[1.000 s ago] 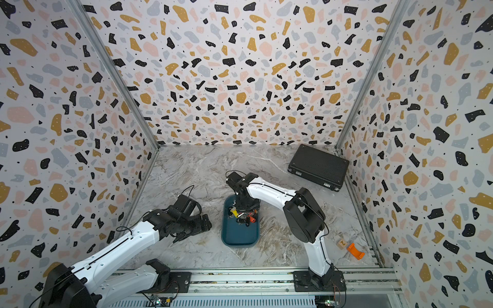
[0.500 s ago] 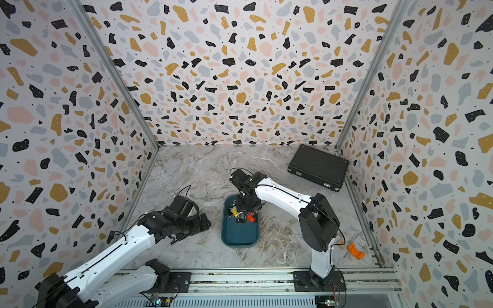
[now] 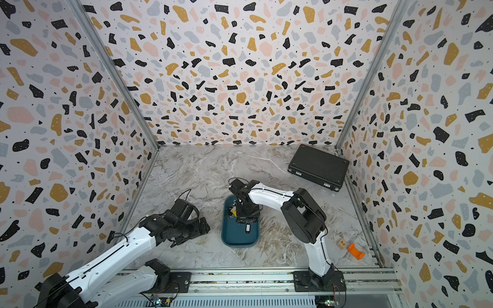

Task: Take the keys out of the storage box
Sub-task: Place the key at the center of the board.

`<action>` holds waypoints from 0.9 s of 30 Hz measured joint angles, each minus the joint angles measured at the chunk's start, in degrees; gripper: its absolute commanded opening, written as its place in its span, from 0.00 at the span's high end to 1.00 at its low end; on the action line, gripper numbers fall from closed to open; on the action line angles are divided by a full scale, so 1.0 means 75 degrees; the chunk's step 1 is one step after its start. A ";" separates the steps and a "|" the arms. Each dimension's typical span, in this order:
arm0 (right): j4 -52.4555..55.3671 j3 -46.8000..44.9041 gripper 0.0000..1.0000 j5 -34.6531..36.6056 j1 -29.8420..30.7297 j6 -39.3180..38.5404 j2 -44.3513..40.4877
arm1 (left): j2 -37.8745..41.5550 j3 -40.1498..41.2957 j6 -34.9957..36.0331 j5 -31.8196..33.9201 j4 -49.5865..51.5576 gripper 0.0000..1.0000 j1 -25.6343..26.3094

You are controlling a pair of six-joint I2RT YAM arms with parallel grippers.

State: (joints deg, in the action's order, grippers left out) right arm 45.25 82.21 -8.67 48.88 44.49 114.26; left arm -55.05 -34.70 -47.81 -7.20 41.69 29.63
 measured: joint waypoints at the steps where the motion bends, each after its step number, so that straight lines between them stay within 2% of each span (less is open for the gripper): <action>1: -0.0035 0.0000 1.00 0.0000 0.0000 0.0000 -0.0026 | 0.0000 0.0009 0.0000 -0.0009 -0.0006 0.06 0.0000; 8: 0.0087 0.0003 1.00 0.0219 0.0006 -0.0099 -0.0396 | 0.0006 0.0012 0.0003 -0.0006 0.0000 0.06 0.0000; 17: 0.0880 0.0618 1.00 0.0478 -0.0157 -0.0484 -0.1982 | 0.0012 0.0012 0.0003 -0.0006 0.0032 0.06 0.0000; 22: 0.1274 0.0670 1.00 0.0548 -0.0831 -0.0804 -0.2646 | 0.0012 0.0012 0.0006 -0.0003 0.0035 0.06 0.0000; 27: 0.1515 0.0423 1.00 0.0752 -0.1938 -0.1303 -0.2917 | 0.0012 0.0006 0.0038 -0.0003 0.0038 0.06 0.0000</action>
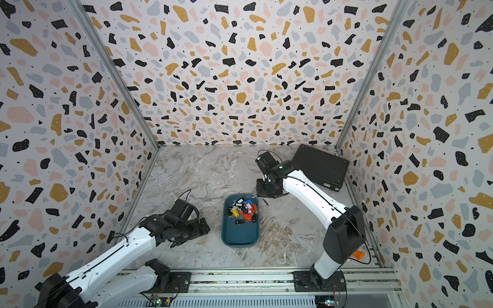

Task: Take the keys out of the storage box
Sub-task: Place the key at the center of the board.

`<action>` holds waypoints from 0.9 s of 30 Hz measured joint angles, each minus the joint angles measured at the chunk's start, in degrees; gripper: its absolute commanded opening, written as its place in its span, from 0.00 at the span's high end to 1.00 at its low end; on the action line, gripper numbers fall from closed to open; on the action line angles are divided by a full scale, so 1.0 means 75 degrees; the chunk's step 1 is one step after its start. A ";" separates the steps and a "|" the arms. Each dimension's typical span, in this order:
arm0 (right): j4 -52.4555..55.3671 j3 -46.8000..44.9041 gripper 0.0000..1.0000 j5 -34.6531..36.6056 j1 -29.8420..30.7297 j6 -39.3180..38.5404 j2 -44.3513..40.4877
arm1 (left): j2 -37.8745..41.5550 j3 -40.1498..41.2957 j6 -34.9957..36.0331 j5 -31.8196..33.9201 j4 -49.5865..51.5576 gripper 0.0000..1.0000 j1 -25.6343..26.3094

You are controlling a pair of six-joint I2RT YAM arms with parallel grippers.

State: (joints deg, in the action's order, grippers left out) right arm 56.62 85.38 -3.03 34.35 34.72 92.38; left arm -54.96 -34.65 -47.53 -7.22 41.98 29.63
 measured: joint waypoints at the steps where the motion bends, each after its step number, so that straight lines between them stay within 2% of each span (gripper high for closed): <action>1: 0.0006 -0.0140 1.00 0.0052 -0.0181 -0.0079 -0.0015 | 0.0000 0.0000 0.0023 0.0000 0.0006 0.06 0.0000; 7: -0.0038 -0.1276 0.98 0.0236 -0.1116 -0.0586 0.0175 | -0.0117 -0.0242 0.0143 0.0044 0.0119 0.04 0.0000; 9: -0.0152 -0.1530 0.87 0.0233 -0.1309 -0.0720 0.0373 | -0.0184 -0.0353 0.0195 0.0087 0.0143 0.02 0.0000; 12: -0.0303 -0.1690 0.62 0.0213 -0.1466 -0.0933 0.0656 | -0.0306 -0.0548 0.0254 0.0146 0.0227 0.00 0.0000; 14: -0.0411 -0.1731 0.55 0.0189 -0.1510 -0.1017 0.0772 | -0.0373 -0.0664 0.0283 0.0184 0.0268 0.00 0.0000; 17: -0.0490 -0.1763 0.55 0.0157 -0.1518 -0.1064 0.0758 | -0.0463 -0.0810 0.0379 0.0239 0.0323 0.00 0.0000; 22: -0.0434 -0.1766 0.65 0.0134 -0.1411 -0.1192 0.0291 | -0.0527 -0.0845 0.0455 0.0268 0.0393 0.01 0.0000; 27: -0.0201 -0.1670 0.69 -0.0111 -0.0525 -0.1390 -0.0490 | -0.0527 -0.0842 0.0446 0.0262 0.0364 0.03 0.0000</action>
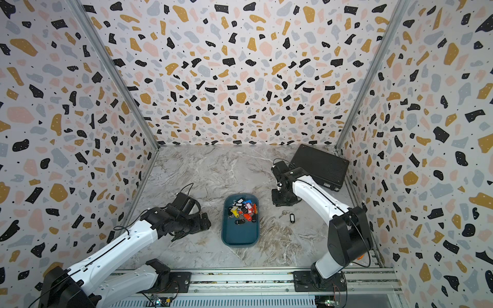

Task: Take the keys out of the storage box
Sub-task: Place the key at the center of the board, then pick up the key from the storage box.

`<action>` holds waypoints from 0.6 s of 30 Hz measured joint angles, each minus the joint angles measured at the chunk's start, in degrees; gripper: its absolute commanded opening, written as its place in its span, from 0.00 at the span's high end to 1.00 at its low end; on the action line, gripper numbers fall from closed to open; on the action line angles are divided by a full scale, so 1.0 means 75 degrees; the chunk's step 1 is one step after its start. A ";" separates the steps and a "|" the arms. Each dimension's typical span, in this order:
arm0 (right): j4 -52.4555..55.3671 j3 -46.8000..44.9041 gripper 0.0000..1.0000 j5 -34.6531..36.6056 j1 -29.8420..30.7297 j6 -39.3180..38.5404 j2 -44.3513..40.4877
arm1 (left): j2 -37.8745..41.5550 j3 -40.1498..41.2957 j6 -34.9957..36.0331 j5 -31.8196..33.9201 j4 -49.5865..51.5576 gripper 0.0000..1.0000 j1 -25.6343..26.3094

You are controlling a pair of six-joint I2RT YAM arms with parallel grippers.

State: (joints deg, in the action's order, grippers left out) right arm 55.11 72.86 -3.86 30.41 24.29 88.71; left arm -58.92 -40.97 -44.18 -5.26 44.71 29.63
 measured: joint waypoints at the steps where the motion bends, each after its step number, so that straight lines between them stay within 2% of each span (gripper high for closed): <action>1: 0.0047 0.0070 0.69 -0.0099 0.0262 -0.0023 -0.0052 | 0.0003 0.0000 -0.0003 -0.0003 -0.0020 0.04 0.0000; 8: 0.0032 0.0691 0.67 -0.0746 0.1623 0.0079 0.0446 | 0.0017 0.0032 -0.0050 -0.0035 -0.0175 0.04 0.0000; 12: -0.0178 0.0906 0.66 -0.0985 0.1859 0.0294 0.1075 | 0.0093 0.0128 -0.0085 -0.0035 -0.0195 0.04 0.0000; 18: -0.0638 0.1137 0.57 -0.1364 0.1920 0.0321 0.1944 | 0.0434 0.0286 -0.0175 -0.0026 -0.0189 0.04 0.0000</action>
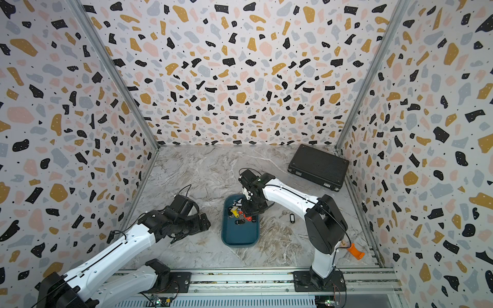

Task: Take the keys out of the storage box
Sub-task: Pick up the key from the storage box.

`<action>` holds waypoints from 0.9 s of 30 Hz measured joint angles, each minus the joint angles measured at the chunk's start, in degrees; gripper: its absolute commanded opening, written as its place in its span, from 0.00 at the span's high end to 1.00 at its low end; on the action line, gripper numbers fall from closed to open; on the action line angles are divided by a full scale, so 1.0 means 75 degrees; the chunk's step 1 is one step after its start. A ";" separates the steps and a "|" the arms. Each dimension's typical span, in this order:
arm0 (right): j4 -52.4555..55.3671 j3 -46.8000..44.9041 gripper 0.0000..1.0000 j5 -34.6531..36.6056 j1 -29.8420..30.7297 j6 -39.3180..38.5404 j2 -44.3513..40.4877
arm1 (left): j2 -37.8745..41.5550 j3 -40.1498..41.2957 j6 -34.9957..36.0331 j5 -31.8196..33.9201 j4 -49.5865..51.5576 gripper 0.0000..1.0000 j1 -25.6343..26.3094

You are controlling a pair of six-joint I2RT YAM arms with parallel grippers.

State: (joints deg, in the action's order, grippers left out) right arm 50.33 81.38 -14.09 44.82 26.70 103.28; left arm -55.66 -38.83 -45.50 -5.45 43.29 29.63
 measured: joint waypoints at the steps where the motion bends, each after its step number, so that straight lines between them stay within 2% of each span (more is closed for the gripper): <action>1: -0.0038 0.0108 0.57 -0.0047 0.0000 -0.0050 0.0160 | 0.0055 0.0017 -0.0020 0.0003 -0.0003 0.04 0.0000; 8: -0.0114 0.0796 0.57 -0.0026 0.0000 -0.0944 0.0994 | 0.0230 0.0102 -0.0052 0.0050 0.0003 0.04 0.0000; 17: -0.0105 0.1008 0.56 0.0192 0.0000 -0.2133 0.1256 | 0.0315 0.0195 -0.0105 0.0117 -0.0003 0.04 0.0000; 27: -0.0181 0.1437 0.57 0.0367 0.0000 -0.2865 0.1842 | 0.0408 0.0236 -0.0166 0.0201 0.0003 0.03 -0.0015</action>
State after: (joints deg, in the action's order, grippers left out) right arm 48.97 92.16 -11.33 44.82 5.21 117.10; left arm -52.60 -37.06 -46.74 -3.95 43.31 29.52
